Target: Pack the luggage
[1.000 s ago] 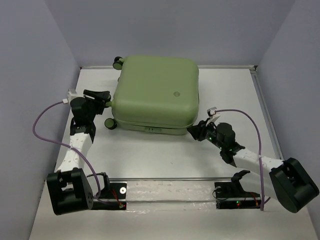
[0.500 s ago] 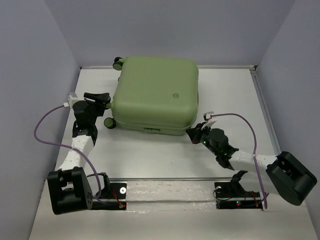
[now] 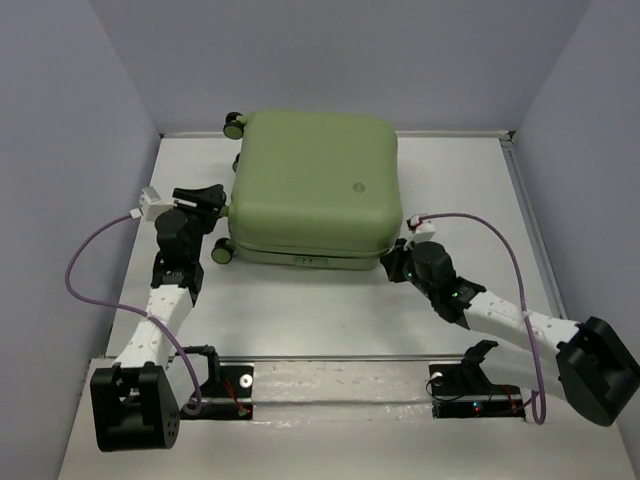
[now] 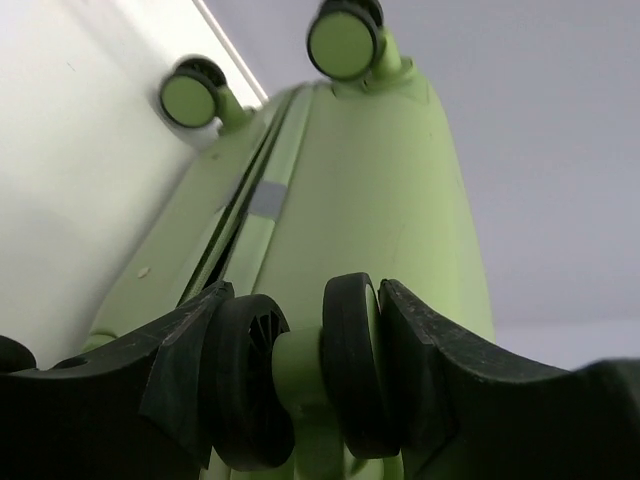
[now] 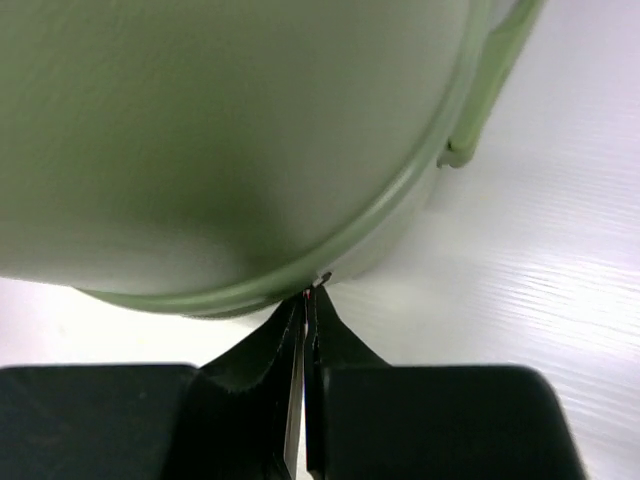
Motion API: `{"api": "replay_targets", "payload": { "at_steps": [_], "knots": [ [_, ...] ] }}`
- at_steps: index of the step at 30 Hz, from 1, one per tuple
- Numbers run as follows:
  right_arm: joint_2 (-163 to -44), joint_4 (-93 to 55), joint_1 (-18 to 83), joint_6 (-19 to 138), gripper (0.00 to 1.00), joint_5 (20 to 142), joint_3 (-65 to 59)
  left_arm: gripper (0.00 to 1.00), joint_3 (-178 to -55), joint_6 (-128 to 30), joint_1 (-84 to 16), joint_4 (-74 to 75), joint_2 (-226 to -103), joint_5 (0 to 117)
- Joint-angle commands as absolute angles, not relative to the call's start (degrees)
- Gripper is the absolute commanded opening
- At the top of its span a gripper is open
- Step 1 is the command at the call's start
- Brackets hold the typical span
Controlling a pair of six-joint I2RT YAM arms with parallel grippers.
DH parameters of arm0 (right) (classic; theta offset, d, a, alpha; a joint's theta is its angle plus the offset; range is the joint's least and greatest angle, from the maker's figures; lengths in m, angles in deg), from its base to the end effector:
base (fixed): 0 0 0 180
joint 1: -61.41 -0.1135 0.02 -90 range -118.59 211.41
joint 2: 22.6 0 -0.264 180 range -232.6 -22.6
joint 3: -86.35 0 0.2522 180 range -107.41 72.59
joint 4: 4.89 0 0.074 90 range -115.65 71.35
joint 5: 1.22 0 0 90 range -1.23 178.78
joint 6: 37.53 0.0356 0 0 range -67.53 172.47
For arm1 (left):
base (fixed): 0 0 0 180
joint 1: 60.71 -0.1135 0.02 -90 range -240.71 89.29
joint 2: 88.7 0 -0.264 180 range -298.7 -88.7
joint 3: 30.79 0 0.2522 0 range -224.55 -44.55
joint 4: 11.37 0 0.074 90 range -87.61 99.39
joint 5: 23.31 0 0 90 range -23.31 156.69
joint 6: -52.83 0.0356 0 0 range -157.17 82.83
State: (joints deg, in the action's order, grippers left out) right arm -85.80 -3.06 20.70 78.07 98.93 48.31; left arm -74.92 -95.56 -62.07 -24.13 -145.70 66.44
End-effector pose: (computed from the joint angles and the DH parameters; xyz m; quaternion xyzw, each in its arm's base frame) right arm 0.1780 0.1448 0.1987 -0.0612 0.8314 0.2375 0.4987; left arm 0.2316 0.0053 0.2785 -0.3512 0.6145 -0.3386 0.6200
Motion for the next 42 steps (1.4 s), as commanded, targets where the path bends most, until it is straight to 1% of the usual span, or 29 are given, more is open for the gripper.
{"api": "replay_targets", "payload": {
  "at_steps": [1, 3, 4, 5, 6, 7, 8, 9, 10, 11, 12, 13, 14, 16, 17, 19, 21, 22, 23, 25, 26, 27, 28, 30, 32, 35, 39, 42],
  "knots": [
    [-78.76, -2.92, 25.11, 74.61, 0.07, 80.38, 41.83, 0.06, -73.03, -85.86, -55.7, -22.39, -143.82, 51.22],
    [-80.16, 0.4, 25.11, 75.57, 0.07, 72.9, 44.36, 0.06, -72.24, -85.77, -55.43, -22.13, -142.85, 51.84],
    [-81.03, 3.46, 24.15, 79.32, 0.07, 68.08, 46.55, 0.06, -71.54, -85.95, -55.35, -22.04, -141.8, 52.62],
    [-82.17, 9.76, 23.54, 81.1, 0.07, 67.25, 49.18, 0.06, -71.1, -86.21, -55.26, -21.95, -141.35, 52.98],
    [-84.53, 11.48, 23.53, 82.51, 0.07, 67.5, 53.56, 0.06, -70.74, -86.48, -54.73, -22.04, -140.92, 53.24],
    [-85.43, 12.01, 23.53, 82.87, 0.07, 70.9, 55.17, 0.06, -70.57, -85.78, -54.47, -21.95, -140.65, 53.68],
    [-85.79, 11.67, 23.53, 82.88, 0.07, 72.24, 56.05, 0.14, -71.09, -84.99, -54.29, -21.25, -140.73, 53.95],
    [-85.62, 11.41, 23.53, 82.79, 0.07, 72.69, 56.59, 0.27, -72.05, -83.94, -54.29, -19.68, -140.65, 54.65],
    [-84.22, 10.71, 23.53, 82.44, 0.07, 73.04, 56.42, 0.6, -74.06, -82.36, -54.2, -16.27, -140.3, 56.91],
    [-83.34, 8.0, 23.53, 82.26, 0.07, 75.04, 55.81, 0.75, -74.95, -80.69, -54.03, -14.76, -138.21, 58.59],
    [-81.94, 6.41, 23.53, 81.39, 0.07, 76.37, 54.41, 0.92, -76.09, -78.07, -53.59, -10.65, -136.45, 62.87],
    [-81.49, 5.0, 23.53, 80.86, 0.07, 77.43, 53.61, 0.97, -78.45, -76.74, -53.41, -8.96, -132.6, 65.0],
    [-81.13, 2.9, 24.23, 79.9, 0.07, 78.48, 53.08, 0.99, -79.43, -74.9, -53.15, -6.07, -130.65, 66.59],
    [-80.61, 1.74, 24.84, 79.28, 0.07, 79.11, 51.68, 0.99, -82.15, -73.48, -52.1, -4.2, -125.74, 70.98],
    [-80.6, 1.39, 24.85, 78.84, 0.07, 79.37, 51.49, 0.99, -82.86, -72.69, -51.4, -2.72, -124.75, 71.26],
    [-80.52, 0.86, 24.85, 78.48, 0.07, 79.72, 51.14, 0.98, -83.83, -70.15, -49.38, -2.53, -123.6, 69.0],
    [-80.34, 0.42, 25.38, 78.31, 0.07, 80.07, 51.14, 0.96, -83.57, -69.17, -43.5, -2.35, -124.91, 67.05],
    [-80.17, 0.33, 25.38, 78.39, 0.07, 80.07, 51.23, 0.94, -83.4, -68.99, -40.43, -2.18, -125.96, 68.0],
    [-79.64, 0.24, 25.38, 78.66, 0.07, 79.99, 51.58, 0.93, -82.61, -68.99, -32.49, -2.18, -128.84, 69.49],
    [-78.68, 0.16, 25.38, 78.66, 0.07, 79.9, 52.02, 0.92, -82.26, -69.16, -23.66, -2.26, -132.63, 73.7],
    [-78.15, -0.11, 25.38, 78.66, 0.07, 80.07, 52.28, 0.92, -82.52, -69.69, -15.35, -2.44, -136.65, 79.03],
    [-77.01, -0.54, 25.38, 78.75, 0.07, 80.42, 52.55, 0.92, -82.69, -69.43, -11.96, -4.35, -140.52, 82.04],
    [-76.57, -1.07, 25.38, 78.75, 0.07, 80.51, 52.55, 0.92, -82.69, -69.43, -9.4, -5.76, -140.56, 81.99],
    [-75.86, -1.86, 25.38, 78.57, 0.07, 80.34, 52.63, 0.91, -84.45, -69.6, -5.97, -9.36, -147.39, 79.89],
    [-75.16, -2.3, 25.38, 78.66, 0.07, 80.51, 52.9, 0.92, -86.54, -69.43, -5.16, -12.1, -154.14, 75.16],
    [-74.54, -2.39, 25.38, 78.75, 0.07, 80.51, 53.51, 0.92, -90.23, -68.55, -3.84, -15.62, -161.62, 73.55],
    [-73.49, -0.82, 25.38, 79.8, 0.07, 78.67, 55.0, 0.92, -94.29, -67.41, -3.93, -18.25, -167.44, 76.79],
    [-71.21, 0.68, 24.68, 80.85, 0.07, 77.79, 57.02, 0.92, -97.54, -67.58, -5.24, -18.87, -170.79, 76.98]
  ]
}}
